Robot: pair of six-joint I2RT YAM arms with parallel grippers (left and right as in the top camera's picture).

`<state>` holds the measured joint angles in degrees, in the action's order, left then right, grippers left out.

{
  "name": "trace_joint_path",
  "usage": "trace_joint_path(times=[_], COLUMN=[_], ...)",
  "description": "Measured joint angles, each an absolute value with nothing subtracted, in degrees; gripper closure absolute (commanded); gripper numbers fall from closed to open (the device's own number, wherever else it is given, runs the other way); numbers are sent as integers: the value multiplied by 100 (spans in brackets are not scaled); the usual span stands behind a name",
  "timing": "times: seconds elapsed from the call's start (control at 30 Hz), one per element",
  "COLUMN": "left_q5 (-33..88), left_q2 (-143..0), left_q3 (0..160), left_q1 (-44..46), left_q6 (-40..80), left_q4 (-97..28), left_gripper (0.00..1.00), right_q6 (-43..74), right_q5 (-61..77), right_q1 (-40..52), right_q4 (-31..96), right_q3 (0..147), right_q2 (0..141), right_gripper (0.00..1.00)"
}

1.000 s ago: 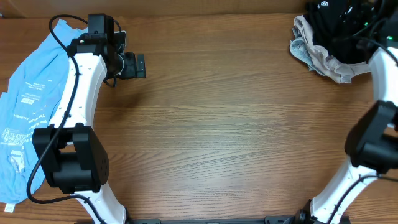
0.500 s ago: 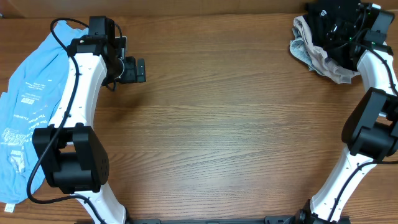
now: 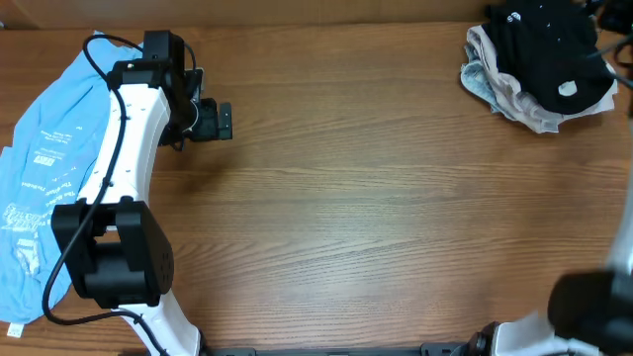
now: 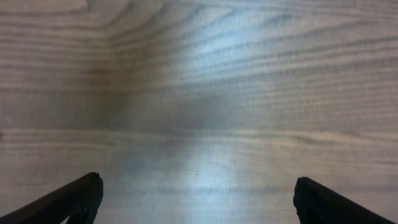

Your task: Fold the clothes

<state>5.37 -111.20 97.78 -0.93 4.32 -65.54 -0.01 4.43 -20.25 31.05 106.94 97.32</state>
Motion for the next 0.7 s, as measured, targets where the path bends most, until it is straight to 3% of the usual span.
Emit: trace_joint_path(times=[0.7], left_q5=[510], left_q2=[-7006], left_q3=[10173], left_q1=[189], left_q6=[296], left_q4=[-7279], left_gripper=[0], right_q6=[1], right_q5=[2349], right_q1=[-2021], right_q4=[4327], right_q3=[10683], right_q2=[8670], right_gripper=[0])
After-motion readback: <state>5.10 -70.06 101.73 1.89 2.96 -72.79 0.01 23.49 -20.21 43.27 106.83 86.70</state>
